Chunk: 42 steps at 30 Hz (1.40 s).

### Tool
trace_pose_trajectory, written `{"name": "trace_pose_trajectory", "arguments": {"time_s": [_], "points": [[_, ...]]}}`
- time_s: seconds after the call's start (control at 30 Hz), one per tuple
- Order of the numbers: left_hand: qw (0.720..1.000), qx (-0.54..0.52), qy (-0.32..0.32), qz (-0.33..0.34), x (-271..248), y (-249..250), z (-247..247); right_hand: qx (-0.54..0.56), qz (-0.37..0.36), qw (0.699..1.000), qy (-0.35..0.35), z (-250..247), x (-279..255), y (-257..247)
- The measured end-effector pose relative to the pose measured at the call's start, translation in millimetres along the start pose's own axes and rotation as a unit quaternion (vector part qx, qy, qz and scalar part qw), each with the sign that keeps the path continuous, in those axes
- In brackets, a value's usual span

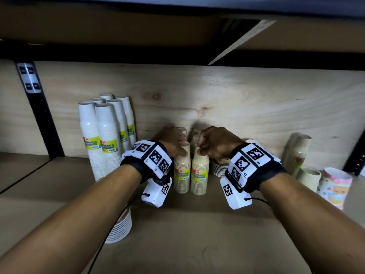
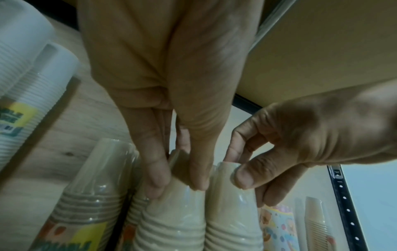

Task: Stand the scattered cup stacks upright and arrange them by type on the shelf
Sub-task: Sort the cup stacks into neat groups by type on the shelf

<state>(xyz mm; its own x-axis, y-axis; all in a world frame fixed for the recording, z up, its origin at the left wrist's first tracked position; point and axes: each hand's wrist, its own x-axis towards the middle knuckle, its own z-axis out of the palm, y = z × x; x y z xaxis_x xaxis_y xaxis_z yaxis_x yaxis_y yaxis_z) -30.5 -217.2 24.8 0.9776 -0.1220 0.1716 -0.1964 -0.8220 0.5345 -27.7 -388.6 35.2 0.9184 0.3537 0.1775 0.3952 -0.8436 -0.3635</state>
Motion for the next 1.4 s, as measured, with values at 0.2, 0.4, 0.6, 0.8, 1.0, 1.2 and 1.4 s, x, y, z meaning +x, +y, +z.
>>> {"name": "trace_pose_trajectory", "arguments": {"time_s": [0.2,0.4,0.6,0.8,1.0,1.2,1.4], "points": [[1.000,-0.008,-0.010,0.000,-2,3,1,0.024,0.019,0.999,0.019,5,-2,3],[0.998,0.060,-0.012,0.008,-3,1,-8,-0.006,0.026,0.999,0.027,5,-4,-4],[0.998,0.055,-0.003,0.004,0,-3,0,-0.040,0.012,0.999,0.028,6,-12,-9],[0.992,0.129,-0.001,-0.006,-2,4,-1,-0.061,-0.004,0.998,0.017,-1,-20,-9],[0.979,0.200,0.035,0.003,-13,26,-21,-0.005,0.040,0.999,-0.003,-17,-32,7],[0.985,0.157,0.051,0.047,-24,82,-16,0.000,0.078,0.997,0.022,-62,-65,37],[0.991,0.095,-0.034,0.087,-24,143,28,-0.018,0.123,0.990,0.062,-101,-112,82]]}}
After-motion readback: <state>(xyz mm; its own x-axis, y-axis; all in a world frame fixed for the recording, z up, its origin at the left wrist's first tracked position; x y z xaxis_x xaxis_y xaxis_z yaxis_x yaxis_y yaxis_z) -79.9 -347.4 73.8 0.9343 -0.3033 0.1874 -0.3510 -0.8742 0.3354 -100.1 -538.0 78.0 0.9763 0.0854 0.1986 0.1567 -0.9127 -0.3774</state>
